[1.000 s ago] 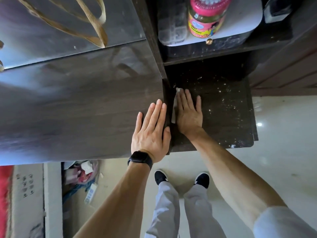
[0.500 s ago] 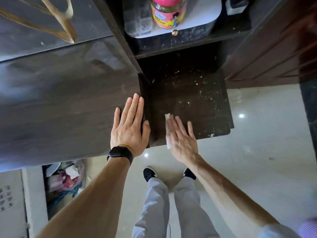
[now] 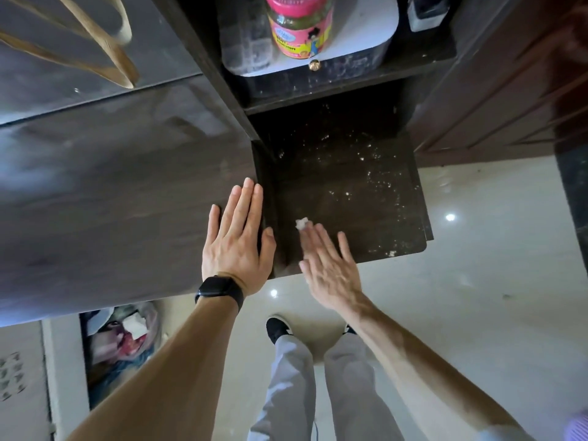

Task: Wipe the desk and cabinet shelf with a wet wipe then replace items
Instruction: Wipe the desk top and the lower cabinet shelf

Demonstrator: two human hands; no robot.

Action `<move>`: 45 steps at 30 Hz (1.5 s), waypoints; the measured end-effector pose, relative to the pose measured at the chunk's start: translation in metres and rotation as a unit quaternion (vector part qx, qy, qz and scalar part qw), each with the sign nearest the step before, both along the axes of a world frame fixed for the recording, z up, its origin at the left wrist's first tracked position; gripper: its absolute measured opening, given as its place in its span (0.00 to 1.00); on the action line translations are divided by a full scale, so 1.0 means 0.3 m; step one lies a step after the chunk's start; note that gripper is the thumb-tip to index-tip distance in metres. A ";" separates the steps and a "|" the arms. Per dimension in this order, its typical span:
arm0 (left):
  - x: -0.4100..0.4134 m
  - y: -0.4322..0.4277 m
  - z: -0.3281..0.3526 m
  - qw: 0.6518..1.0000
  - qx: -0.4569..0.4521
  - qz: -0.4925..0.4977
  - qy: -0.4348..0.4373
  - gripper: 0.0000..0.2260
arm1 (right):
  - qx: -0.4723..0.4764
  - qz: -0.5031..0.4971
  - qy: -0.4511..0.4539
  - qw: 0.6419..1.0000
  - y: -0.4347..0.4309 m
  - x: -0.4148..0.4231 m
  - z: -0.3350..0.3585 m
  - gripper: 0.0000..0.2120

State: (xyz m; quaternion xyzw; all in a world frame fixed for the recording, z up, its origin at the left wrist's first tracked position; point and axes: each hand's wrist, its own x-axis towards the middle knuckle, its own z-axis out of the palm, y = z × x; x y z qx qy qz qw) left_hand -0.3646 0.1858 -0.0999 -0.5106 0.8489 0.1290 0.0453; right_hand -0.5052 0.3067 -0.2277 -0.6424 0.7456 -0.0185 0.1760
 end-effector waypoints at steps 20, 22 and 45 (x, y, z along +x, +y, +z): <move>0.004 0.001 0.004 1.000 0.008 -0.003 0.000 0.29 | 0.104 -0.117 0.052 0.986 0.239 -0.277 0.036 0.30; 0.005 0.000 0.006 1.000 0.009 -0.001 0.003 0.29 | 0.095 -0.138 0.043 0.985 0.202 -0.214 0.033 0.31; 0.001 0.006 0.006 1.000 0.006 0.007 0.005 0.29 | 0.054 -0.062 0.017 0.996 0.176 -0.129 0.001 0.33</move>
